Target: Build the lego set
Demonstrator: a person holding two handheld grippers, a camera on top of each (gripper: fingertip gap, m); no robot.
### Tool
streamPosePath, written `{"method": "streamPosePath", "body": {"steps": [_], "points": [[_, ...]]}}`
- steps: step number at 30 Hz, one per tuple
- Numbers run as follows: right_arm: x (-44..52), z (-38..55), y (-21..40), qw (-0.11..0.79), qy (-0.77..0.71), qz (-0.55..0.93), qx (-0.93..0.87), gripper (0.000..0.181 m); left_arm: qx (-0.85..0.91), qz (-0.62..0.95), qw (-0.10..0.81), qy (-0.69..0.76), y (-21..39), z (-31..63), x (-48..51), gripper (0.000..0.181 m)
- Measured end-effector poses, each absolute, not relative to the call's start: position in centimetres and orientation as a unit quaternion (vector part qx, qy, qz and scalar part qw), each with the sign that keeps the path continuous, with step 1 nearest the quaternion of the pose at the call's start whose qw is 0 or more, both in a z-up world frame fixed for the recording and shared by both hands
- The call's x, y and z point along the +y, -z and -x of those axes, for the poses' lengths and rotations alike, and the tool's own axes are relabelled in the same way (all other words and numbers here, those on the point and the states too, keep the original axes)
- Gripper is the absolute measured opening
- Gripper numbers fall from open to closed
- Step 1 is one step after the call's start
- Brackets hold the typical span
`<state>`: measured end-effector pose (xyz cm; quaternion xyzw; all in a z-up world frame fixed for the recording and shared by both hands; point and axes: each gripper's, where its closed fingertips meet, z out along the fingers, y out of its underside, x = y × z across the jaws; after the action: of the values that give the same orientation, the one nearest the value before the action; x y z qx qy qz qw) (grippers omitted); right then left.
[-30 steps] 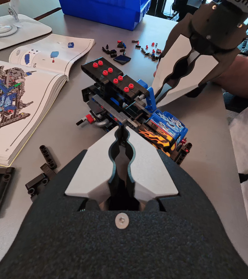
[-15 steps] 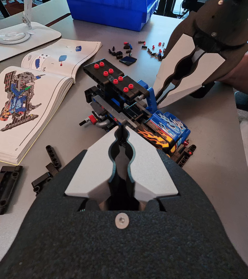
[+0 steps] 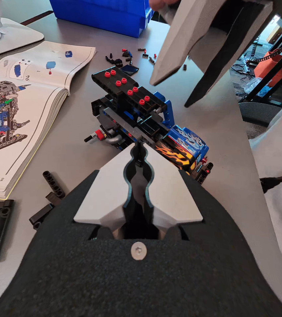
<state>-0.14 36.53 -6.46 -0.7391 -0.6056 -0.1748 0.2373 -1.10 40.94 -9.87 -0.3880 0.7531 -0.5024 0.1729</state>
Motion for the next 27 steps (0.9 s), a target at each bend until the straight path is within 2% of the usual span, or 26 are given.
{"method": "streamPosePath", "body": {"steps": [6,9,11,15,20,22,27], "points": [[38.7,0.2,9.0,0.074,0.132,0.662,-0.734,0.079,0.735,0.404,0.186,0.511,9.3,0.9,42.6,0.000],[39.0,0.3,10.2,0.031,0.100,0.661,-0.743,0.076,0.714,0.433,0.185,0.519,8.3,1.4,43.9,0.000],[39.2,0.5,10.4,0.025,0.087,0.660,-0.745,0.068,0.695,0.433,0.181,0.544,6.5,2.8,43.2,0.001],[39.3,0.5,10.4,0.010,0.071,0.675,-0.735,0.067,0.708,0.438,0.182,0.523,7.2,6.4,40.3,0.044],[39.4,0.5,10.4,0.013,0.065,0.676,-0.734,0.067,0.742,0.450,0.261,0.423,9.3,5.6,39.9,0.064],[39.5,0.5,10.4,0.020,0.064,0.677,-0.733,0.066,0.738,0.460,0.262,0.419,9.8,5.0,39.9,0.072],[39.6,0.1,10.4,0.024,0.072,0.676,-0.733,0.066,0.709,0.475,0.262,0.451,10.1,4.6,39.6,0.071]]}}
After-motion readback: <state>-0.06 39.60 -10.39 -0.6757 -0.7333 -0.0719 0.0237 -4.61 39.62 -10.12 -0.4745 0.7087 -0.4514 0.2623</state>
